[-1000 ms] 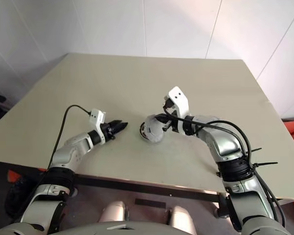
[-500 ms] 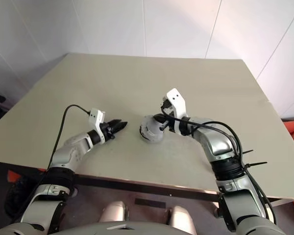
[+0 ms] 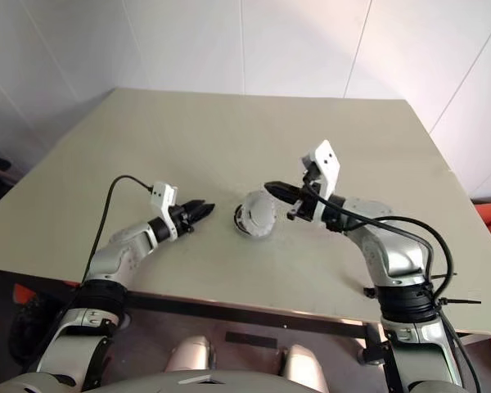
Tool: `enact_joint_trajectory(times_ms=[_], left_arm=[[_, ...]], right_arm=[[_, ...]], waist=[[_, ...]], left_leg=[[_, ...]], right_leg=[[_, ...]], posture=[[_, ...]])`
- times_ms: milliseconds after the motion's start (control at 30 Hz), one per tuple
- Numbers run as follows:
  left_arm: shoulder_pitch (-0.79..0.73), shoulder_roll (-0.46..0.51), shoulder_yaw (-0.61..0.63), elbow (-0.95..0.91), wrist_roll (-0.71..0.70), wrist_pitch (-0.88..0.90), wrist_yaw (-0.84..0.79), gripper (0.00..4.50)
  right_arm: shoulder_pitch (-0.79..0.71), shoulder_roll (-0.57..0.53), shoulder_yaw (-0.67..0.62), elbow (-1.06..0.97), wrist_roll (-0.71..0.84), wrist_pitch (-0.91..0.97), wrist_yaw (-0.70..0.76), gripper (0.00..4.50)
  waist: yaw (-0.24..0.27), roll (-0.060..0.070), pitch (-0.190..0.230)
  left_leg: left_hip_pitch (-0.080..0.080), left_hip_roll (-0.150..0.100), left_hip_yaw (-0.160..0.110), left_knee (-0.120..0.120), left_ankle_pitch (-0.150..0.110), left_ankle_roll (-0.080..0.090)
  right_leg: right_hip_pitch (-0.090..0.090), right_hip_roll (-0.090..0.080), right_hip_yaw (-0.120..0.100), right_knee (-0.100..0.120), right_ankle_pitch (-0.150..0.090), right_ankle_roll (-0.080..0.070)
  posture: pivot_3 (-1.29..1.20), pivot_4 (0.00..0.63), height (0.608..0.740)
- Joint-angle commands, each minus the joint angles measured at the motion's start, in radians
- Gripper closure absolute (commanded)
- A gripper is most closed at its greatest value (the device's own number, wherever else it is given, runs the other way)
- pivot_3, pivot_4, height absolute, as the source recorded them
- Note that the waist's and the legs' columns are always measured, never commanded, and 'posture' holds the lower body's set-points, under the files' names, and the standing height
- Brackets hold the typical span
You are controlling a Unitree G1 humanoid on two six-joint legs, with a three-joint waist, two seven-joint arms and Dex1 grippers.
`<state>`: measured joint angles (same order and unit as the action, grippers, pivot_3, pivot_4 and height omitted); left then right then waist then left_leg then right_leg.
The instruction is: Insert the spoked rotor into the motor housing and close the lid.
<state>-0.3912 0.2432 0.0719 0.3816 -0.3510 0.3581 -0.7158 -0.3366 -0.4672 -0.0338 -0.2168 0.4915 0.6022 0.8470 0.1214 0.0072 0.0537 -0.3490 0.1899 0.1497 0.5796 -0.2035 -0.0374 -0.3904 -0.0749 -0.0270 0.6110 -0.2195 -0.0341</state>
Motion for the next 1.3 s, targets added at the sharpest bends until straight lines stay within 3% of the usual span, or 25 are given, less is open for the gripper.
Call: enact_joint_trajectory(times_ms=[33,900,1300], left_arm=[[-0.025,0.018,0.001,-0.033,-0.006,0.001,-0.016,2.2],[-0.004,0.094,-0.001,-0.134,-0.03,0.112,-0.065,2.2],[-0.005,0.094,-0.016,-0.161,-0.061,0.176,-0.108,2.2]], right_arm=[[0.0,0.007,-0.016,-0.037,0.049,-0.008,0.01,4.48],[-0.066,0.228,0.098,0.318,-0.062,-0.174,-0.029,4.48],[-0.079,0.261,0.095,0.466,-0.121,-0.223,-0.038,4.48]], waist=[[-0.003,0.0,0.0],[-0.026,0.0,0.0],[-0.027,0.0,0.0]], left_leg=[[0.0,0.0,0.0,0.0,0.0,0.0],[-0.001,0.0,0.0,-0.001,0.0,0.0],[-0.001,0.0,0.0,-0.001,0.0,0.0]], right_leg=[[0.0,0.0,0.0,0.0,0.0,0.0],[-0.002,0.0,-0.001,-0.001,0.0,0.0],[-0.002,0.0,-0.001,-0.002,0.0,0.0]], posture=[[0.0,0.0,0.74],[0.0,0.0,0.74],[0.0,0.0,0.74]])
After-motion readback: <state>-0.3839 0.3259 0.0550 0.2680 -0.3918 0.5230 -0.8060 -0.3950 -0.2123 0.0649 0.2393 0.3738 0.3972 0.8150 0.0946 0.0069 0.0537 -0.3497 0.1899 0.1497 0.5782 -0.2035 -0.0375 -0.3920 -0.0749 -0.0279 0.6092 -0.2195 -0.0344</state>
